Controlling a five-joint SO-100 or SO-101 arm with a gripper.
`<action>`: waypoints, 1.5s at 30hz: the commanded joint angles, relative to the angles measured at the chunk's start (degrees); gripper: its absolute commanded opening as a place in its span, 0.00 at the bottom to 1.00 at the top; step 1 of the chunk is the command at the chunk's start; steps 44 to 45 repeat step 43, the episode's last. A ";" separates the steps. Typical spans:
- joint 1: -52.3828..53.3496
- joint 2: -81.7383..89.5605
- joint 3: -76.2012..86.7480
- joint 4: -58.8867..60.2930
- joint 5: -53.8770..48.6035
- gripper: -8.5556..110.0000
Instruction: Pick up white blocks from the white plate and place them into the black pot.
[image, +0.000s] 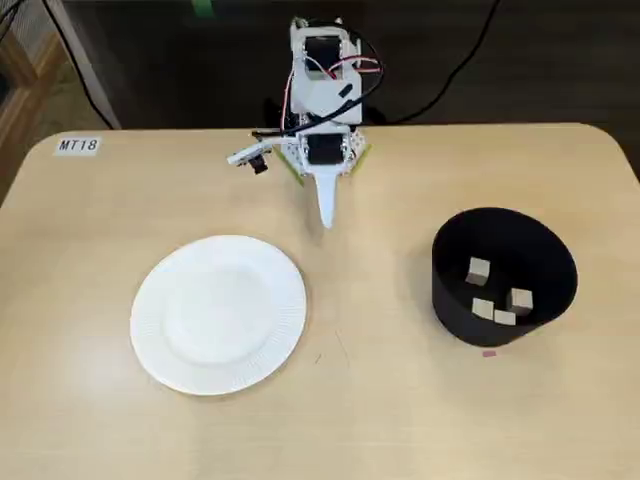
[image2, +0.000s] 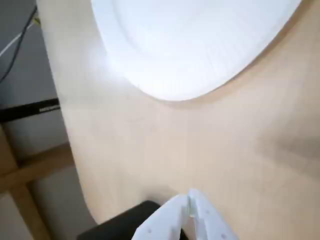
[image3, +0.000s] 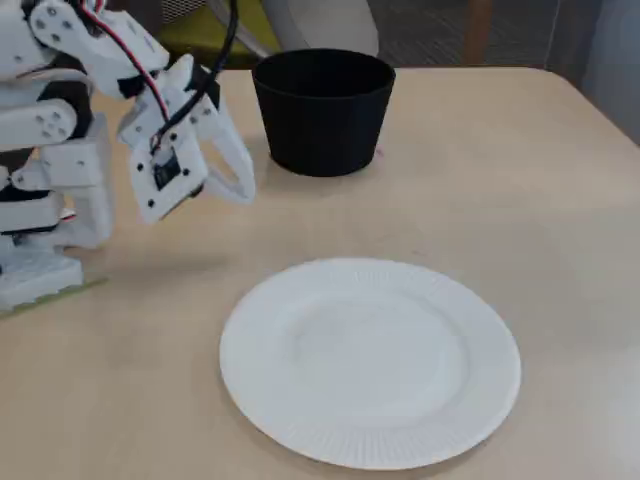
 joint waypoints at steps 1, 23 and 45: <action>-1.32 0.18 2.11 -1.32 0.53 0.05; -1.49 0.18 2.81 -1.58 0.70 0.05; -1.49 0.18 2.81 -1.58 0.70 0.05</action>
